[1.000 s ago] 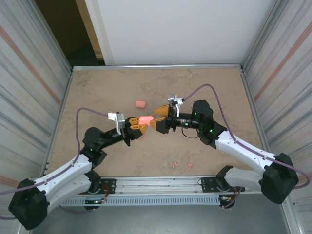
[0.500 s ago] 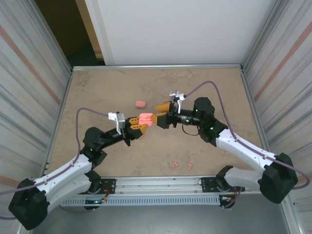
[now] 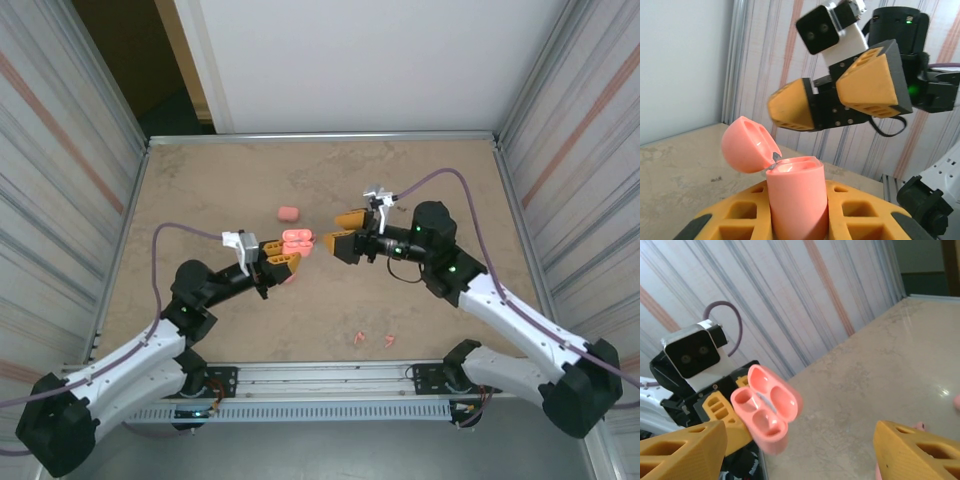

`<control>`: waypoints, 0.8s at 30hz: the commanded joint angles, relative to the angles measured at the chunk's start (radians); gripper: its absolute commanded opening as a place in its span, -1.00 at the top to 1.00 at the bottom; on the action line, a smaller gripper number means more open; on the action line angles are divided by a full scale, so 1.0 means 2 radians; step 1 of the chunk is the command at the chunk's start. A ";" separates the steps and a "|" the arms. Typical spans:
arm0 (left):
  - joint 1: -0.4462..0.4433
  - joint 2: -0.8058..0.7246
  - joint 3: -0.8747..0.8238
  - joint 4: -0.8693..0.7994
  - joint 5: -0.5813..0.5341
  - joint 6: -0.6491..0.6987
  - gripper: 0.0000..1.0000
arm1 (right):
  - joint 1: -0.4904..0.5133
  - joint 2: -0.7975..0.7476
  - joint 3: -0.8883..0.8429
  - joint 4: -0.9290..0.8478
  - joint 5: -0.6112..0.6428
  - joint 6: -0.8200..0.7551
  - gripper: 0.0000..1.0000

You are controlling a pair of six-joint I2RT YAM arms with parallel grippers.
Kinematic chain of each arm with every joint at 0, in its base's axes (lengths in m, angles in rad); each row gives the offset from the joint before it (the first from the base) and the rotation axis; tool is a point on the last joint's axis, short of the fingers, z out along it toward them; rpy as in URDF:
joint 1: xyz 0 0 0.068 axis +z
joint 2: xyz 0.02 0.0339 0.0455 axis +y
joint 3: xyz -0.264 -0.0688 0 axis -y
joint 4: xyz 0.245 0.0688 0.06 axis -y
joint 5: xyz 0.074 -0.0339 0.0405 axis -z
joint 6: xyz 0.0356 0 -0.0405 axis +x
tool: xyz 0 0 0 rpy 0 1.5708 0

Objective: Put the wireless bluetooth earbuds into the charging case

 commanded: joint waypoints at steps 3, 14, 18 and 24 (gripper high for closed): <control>-0.005 -0.037 -0.014 -0.035 -0.031 0.028 1.00 | -0.004 -0.057 0.009 -0.171 0.079 -0.014 -0.45; -0.005 -0.082 -0.037 -0.059 -0.044 0.029 1.00 | 0.042 -0.105 -0.067 -0.340 0.204 0.081 -0.18; -0.005 -0.086 -0.037 -0.060 -0.044 0.028 1.00 | 0.082 -0.098 -0.098 -0.356 0.249 0.120 -0.13; -0.005 -0.083 -0.036 -0.060 -0.045 0.028 1.00 | 0.132 -0.050 -0.135 -0.327 0.270 0.168 -0.07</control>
